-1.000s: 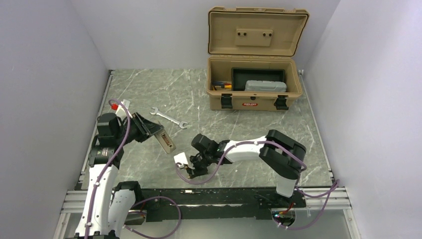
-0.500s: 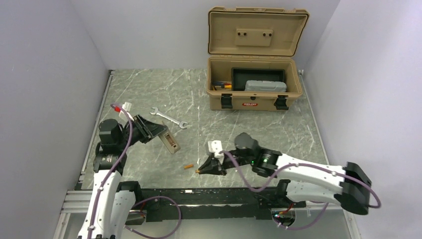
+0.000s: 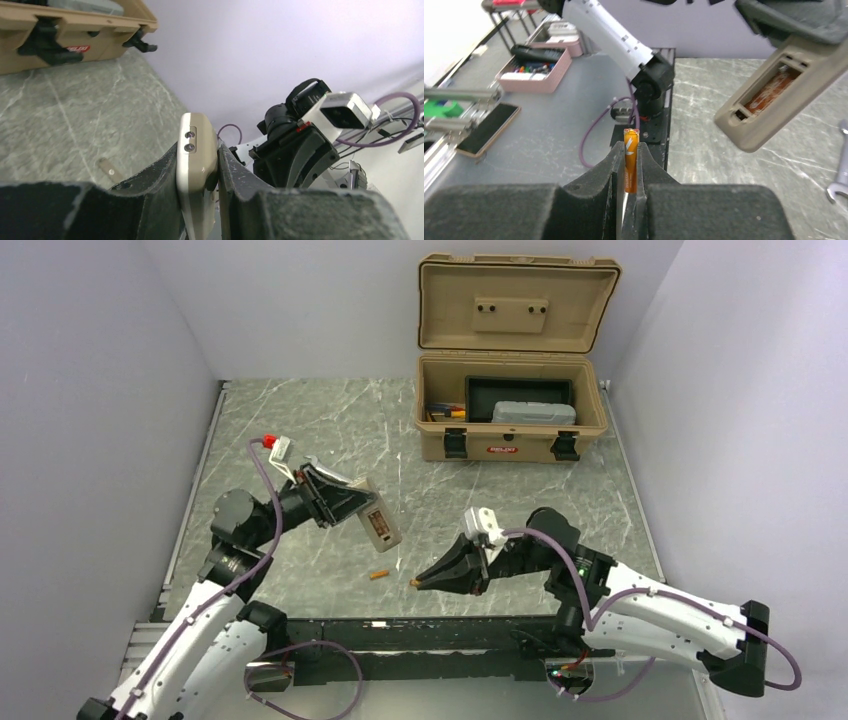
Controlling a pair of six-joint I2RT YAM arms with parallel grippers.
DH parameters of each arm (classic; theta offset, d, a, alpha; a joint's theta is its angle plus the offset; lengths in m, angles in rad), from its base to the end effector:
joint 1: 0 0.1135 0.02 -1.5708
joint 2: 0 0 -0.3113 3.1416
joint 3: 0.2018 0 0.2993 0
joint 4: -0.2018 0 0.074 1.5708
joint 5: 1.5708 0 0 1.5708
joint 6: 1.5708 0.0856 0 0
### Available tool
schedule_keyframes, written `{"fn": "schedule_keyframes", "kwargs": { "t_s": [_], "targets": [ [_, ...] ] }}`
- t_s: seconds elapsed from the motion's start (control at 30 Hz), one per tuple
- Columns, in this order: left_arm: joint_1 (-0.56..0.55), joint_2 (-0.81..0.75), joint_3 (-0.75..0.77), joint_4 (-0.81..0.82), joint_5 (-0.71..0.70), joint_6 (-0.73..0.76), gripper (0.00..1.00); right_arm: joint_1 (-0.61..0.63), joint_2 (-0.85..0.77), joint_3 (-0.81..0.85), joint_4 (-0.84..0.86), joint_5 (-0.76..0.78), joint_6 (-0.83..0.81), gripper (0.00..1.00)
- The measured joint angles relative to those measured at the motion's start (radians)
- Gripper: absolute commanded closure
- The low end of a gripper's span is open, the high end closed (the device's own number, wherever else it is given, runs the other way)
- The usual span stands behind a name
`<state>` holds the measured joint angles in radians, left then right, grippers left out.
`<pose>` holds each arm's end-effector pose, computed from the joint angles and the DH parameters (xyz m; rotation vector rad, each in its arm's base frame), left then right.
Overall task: Load the batteries into the remote control
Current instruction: Pick up the battery from the center of the board, then load the battery into the remote control.
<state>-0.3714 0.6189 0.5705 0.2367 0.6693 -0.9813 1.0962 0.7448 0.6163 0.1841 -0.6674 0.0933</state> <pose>0.1679 -0.1224 0.3662 0.1507 1.6178 -1.5394 0.0583 0.2294 0.3543 -1.2920 1.1287 1.4167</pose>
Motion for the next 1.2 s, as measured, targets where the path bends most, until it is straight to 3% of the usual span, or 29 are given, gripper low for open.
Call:
{"fn": "schedule_keyframes", "kwargs": {
  "t_s": [0.33, 0.6, 0.8, 1.0, 1.2],
  "targets": [
    [-0.15, 0.118, -0.012, 0.23, -0.128, -0.01, 1.0, 0.0, -0.032, 0.239, -0.216, 0.35, 0.117, 1.0],
    [-0.267, 0.167, 0.046, 0.108, -0.354, -0.007, 1.0, -0.002, 0.14, 0.513, -0.467, 0.632, 0.275, 1.0],
    [-0.325, 0.19, 0.035, 0.126, -0.48, -0.084, 1.0, -0.002, 0.337, 0.707, -0.687, 0.7, 0.355, 1.0],
    [-0.357, 0.224, 0.018, 0.151, -0.547, -0.149, 1.0, -0.002, 0.409, 0.762, -0.887, 0.754, 0.403, 1.0],
    [-0.37, 0.251, 0.018, 0.183, -0.554, -0.168, 1.0, -0.002, 0.437, 0.785, -0.973, 0.786, 0.414, 1.0]
  ]
}}
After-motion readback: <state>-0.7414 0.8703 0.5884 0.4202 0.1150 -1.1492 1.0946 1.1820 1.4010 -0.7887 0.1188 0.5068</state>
